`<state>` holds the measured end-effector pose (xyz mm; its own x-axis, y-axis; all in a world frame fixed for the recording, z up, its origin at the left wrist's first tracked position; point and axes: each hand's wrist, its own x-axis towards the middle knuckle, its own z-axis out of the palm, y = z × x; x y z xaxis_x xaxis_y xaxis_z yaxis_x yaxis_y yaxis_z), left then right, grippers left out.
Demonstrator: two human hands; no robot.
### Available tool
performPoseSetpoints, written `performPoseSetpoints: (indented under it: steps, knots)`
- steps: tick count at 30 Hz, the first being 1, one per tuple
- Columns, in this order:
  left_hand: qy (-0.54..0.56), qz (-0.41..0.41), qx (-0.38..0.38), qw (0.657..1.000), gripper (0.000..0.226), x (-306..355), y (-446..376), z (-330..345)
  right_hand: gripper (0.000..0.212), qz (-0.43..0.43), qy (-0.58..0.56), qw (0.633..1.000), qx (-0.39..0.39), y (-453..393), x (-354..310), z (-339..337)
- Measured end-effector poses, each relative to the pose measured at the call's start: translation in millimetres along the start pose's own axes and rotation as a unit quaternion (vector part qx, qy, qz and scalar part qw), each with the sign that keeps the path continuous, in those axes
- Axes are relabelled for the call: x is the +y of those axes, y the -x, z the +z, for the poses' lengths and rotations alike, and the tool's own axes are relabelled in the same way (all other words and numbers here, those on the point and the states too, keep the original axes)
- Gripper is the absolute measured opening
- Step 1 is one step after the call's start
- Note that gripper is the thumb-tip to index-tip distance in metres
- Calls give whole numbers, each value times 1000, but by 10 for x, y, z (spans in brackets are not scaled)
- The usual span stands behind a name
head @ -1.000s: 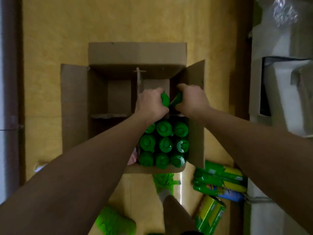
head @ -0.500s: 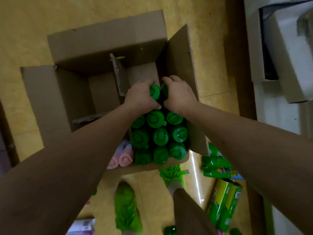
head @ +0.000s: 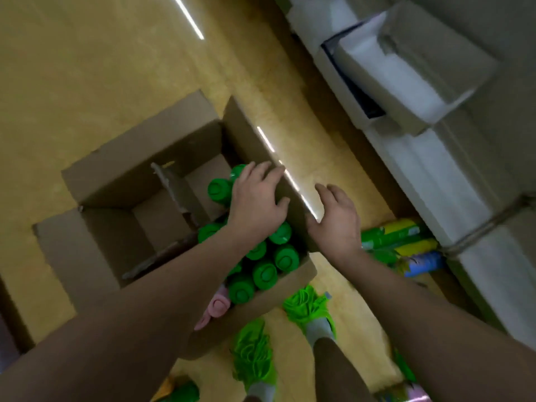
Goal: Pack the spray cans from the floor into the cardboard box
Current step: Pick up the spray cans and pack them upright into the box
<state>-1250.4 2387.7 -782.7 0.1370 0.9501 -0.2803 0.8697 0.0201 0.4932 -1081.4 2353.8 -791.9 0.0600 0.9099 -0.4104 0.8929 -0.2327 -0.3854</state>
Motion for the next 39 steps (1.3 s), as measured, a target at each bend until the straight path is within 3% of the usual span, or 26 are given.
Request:
performPoseSetpoints:
  steps: [7, 14, 19, 24, 27, 29, 32, 34, 39]
  knots:
    - [-27, 111, -94, 989, 62, 873, 157, 926, 69, 249, -65, 966, 30, 851, 1364, 112]
    - [-28, 128, -191, 973, 60, 1282, 286, 1992, 71, 441, -207, 873, 35, 1145, 2320, 538]
    - [-15, 31, -242, 970, 55, 1345, 78, 2697, 70, 513, -327, 793, 23, 912, 2822, 990]
    - [-42, -28, -276, 960, 74, 1286, -355, 3410, 46, 577, -458, 675, 45, 561, 3211, 1434]
    - [-46, -40, -316, 947, 78, 1255, -574, 3743, 53, 608, -483, 624, 85, 384, 3393, 1718]
    - [-43, -43, -342, 938, 69, 1245, -713, 3906, 56, 624, -493, 594, 124, 305, 3454, 1880]
    - [-30, -49, -365, 929, 64, 1210, -832, 4055, 70, 633, -511, 558, 165, 261, 3426, 2028]
    - [-27, -52, -362, 930, 68, 1206, -856, 4087, 64, 641, -521, 536, 175, 259, 3391, 2094]
    - [-74, -56, -374, 923, 70, 1173, -882, 4027, 59, 645, -500, 550, 178, 259, 3335, 2123]
